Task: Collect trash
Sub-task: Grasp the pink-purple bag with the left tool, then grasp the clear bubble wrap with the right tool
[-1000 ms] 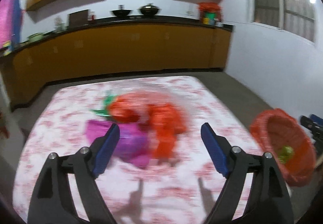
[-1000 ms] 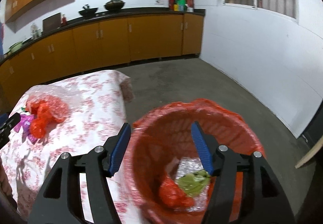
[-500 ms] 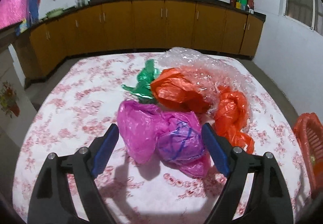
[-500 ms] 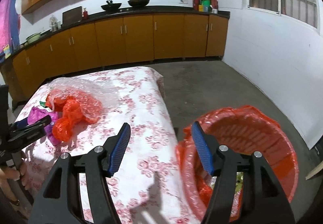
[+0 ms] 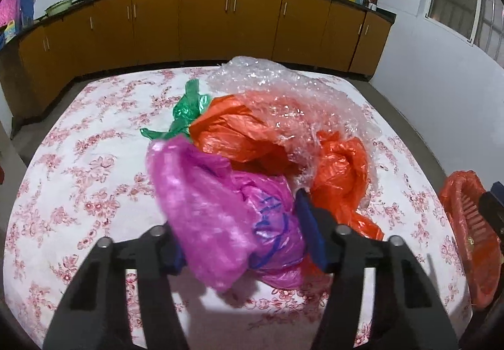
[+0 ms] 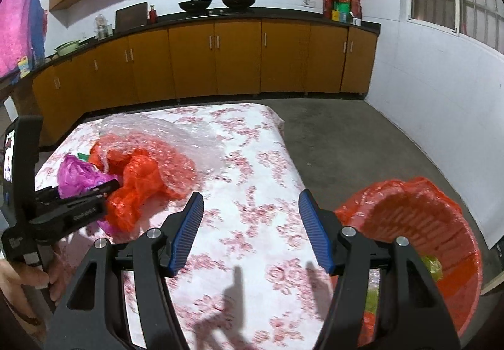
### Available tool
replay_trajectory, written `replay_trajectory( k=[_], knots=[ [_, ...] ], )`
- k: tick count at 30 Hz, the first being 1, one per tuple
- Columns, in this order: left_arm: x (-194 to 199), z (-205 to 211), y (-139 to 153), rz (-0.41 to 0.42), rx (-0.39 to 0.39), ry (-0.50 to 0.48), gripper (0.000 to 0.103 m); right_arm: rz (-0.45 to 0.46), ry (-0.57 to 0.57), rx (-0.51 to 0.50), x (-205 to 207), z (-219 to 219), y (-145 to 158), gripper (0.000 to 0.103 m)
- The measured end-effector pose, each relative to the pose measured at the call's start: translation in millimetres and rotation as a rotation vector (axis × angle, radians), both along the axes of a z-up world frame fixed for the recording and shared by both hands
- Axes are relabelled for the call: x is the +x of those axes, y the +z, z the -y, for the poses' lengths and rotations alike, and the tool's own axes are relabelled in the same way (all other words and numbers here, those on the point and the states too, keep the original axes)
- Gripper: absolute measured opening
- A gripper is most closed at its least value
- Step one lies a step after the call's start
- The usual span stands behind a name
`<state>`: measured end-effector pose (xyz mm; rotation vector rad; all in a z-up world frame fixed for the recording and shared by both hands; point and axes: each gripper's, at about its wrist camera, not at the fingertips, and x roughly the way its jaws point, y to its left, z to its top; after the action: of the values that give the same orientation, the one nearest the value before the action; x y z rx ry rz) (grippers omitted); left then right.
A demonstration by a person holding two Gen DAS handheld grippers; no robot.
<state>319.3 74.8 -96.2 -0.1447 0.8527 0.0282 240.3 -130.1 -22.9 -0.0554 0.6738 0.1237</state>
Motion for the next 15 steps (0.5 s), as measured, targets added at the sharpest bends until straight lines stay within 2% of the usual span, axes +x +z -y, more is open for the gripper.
replay_trajectory(
  k=[8, 15],
  knots=[
    [-19, -26, 1, 0.019, 0.022, 0.009, 0.051, -0.008, 0.061, 0.013, 9, -34, -5, 0.063],
    [-43, -78, 2, 0.031, 0.058, 0.104, 0.051, -0.011, 0.108, 0.02, 20, -63, -14, 0.063]
  ],
)
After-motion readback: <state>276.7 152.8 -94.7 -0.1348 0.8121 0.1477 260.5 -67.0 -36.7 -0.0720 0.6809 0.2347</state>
